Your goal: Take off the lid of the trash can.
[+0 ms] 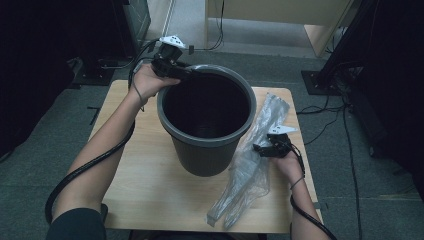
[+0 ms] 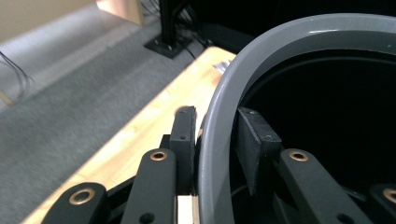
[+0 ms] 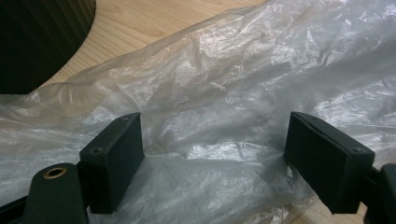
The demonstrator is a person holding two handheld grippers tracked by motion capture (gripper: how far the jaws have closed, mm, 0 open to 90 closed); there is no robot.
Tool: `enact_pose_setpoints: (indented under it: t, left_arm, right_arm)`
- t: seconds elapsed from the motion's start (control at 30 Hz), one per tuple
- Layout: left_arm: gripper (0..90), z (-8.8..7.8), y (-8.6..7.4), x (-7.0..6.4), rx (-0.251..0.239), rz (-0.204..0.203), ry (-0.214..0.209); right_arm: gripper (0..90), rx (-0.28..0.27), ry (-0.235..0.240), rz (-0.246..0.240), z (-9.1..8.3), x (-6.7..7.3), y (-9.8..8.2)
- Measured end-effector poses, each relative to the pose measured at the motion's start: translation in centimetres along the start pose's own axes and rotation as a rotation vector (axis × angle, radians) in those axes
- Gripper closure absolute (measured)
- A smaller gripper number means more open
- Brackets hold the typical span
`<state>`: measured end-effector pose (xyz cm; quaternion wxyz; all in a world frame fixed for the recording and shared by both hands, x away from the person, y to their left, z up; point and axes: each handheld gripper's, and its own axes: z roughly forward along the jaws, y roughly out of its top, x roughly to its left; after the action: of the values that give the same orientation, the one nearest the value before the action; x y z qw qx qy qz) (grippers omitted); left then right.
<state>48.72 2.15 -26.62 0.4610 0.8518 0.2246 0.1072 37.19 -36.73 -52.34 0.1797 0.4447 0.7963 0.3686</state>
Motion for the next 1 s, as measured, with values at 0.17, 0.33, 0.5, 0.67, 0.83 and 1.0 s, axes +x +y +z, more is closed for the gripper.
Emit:
enact_pose_setpoints:
  t: [0.17,0.33,0.5,0.67,0.83,1.0]
  left_arm:
    - [70.5,-0.8,0.4,0.0,-0.011,-0.010,-0.008]
    - [73.0,-1.2,0.6,-0.1,0.001,-0.006,-0.007]
    - [74.6,-1.1,0.4,0.2,0.026,-0.025,-0.028]
    - [75.3,-1.3,0.2,0.5,0.002,-0.032,-0.049]
    - [75.7,-2.0,0.0,0.9,-0.062,-0.050,-0.081]
    - [76.7,-2.0,0.4,1.1,0.025,-0.115,-0.087]
  right_arm:
    - [19.2,0.000,-0.001,0.000,0.0,0.0,0.0]
    - [19.2,0.001,-0.001,0.000,0.0,0.0,0.0]
    - [19.2,0.000,-0.001,0.000,0.0,0.0,0.0]
    - [19.2,0.000,0.000,0.000,0.0,0.0,0.0]
    - [19.2,0.000,-0.001,0.000,0.0,0.0,0.0]
    - [19.2,0.000,-0.001,-0.002,0.0,0.0,0.0]
